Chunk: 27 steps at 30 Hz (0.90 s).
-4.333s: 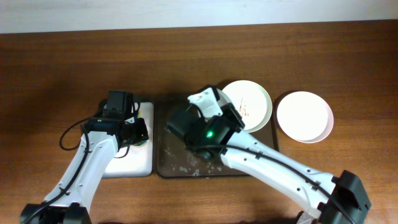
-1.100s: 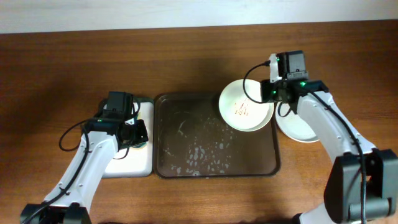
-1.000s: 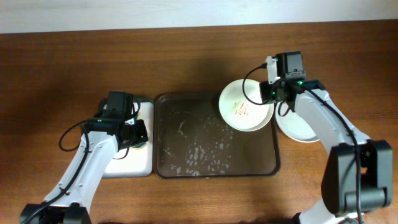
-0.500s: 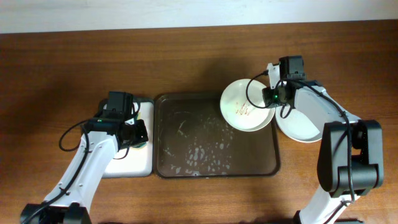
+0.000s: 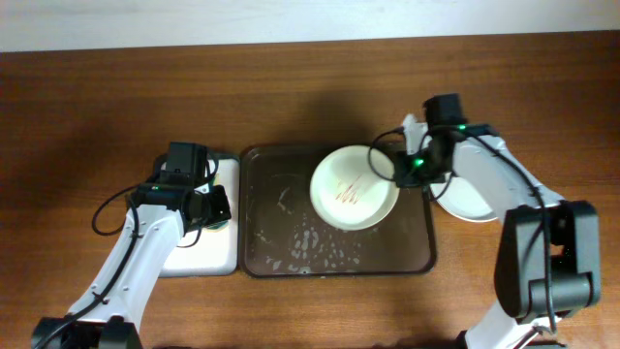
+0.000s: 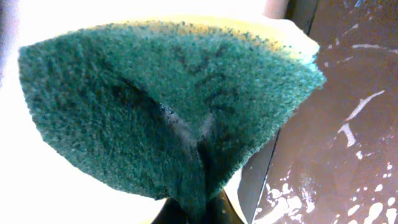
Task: Clean dirty plates on tray and stack at the side
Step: 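Scrub the last plate with the sponge in the left gripper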
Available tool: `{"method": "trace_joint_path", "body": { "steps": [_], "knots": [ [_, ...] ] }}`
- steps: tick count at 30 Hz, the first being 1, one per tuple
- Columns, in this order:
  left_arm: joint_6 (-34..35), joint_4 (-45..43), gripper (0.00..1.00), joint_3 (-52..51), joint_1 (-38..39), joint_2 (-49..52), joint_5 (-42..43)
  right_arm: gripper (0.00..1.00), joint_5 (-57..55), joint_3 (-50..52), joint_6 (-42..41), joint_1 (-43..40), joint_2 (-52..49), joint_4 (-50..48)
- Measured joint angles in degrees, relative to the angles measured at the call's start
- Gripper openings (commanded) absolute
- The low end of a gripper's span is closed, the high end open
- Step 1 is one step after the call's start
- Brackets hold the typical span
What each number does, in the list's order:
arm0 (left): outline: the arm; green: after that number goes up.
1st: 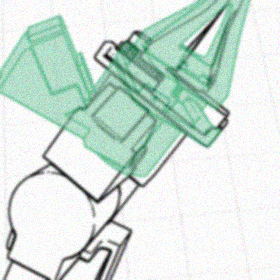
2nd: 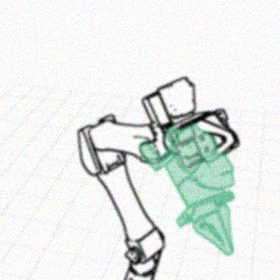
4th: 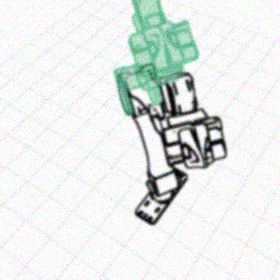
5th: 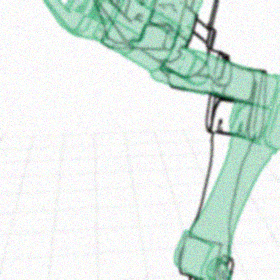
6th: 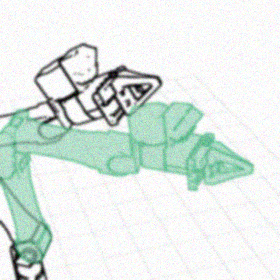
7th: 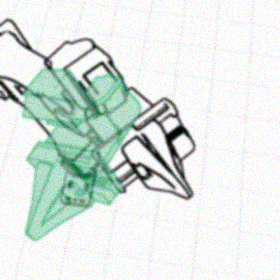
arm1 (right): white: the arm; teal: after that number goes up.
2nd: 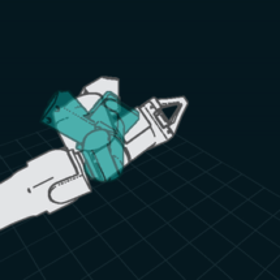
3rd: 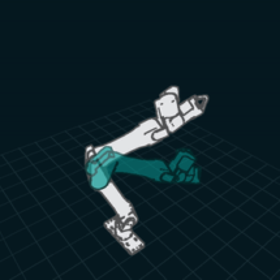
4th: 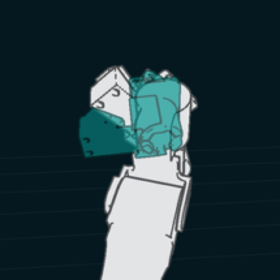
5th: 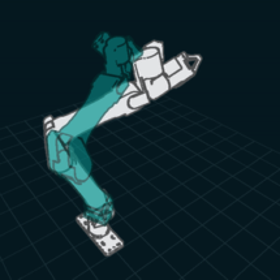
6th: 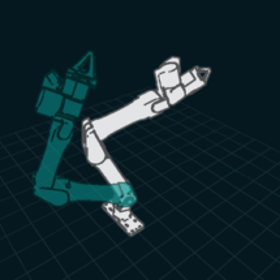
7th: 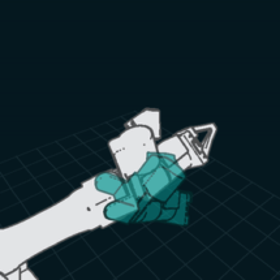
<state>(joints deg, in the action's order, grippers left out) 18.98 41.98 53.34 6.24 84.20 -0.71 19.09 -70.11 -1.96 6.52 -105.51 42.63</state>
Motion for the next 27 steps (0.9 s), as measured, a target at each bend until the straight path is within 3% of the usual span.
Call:
{"method": "trace_joint_path", "body": {
  "steps": [4,9,17,27],
  "knots": [
    [0.00,-2.45,0.00,0.00,0.70,0.00,2.27,0.04,0.98,1.25,-4.00,9.29,-0.13,-0.98],
    [0.04,-5.33,0.00,0.00,9.35,0.00,5.79,0.04,0.92,2.16,-9.07,14.56,-2.75,-4.09],
    [7.54,-11.67,0.00,0.00,21.00,2.10,8.09,0.04,0.92,2.19,-10.62,15.02,-3.74,-4.13],
    [11.13,-24.92,0.00,-0.02,22.69,17.49,20.13,0.04,0.92,2.19,-11.13,15.02,-3.74,-4.13]
  ]
}}
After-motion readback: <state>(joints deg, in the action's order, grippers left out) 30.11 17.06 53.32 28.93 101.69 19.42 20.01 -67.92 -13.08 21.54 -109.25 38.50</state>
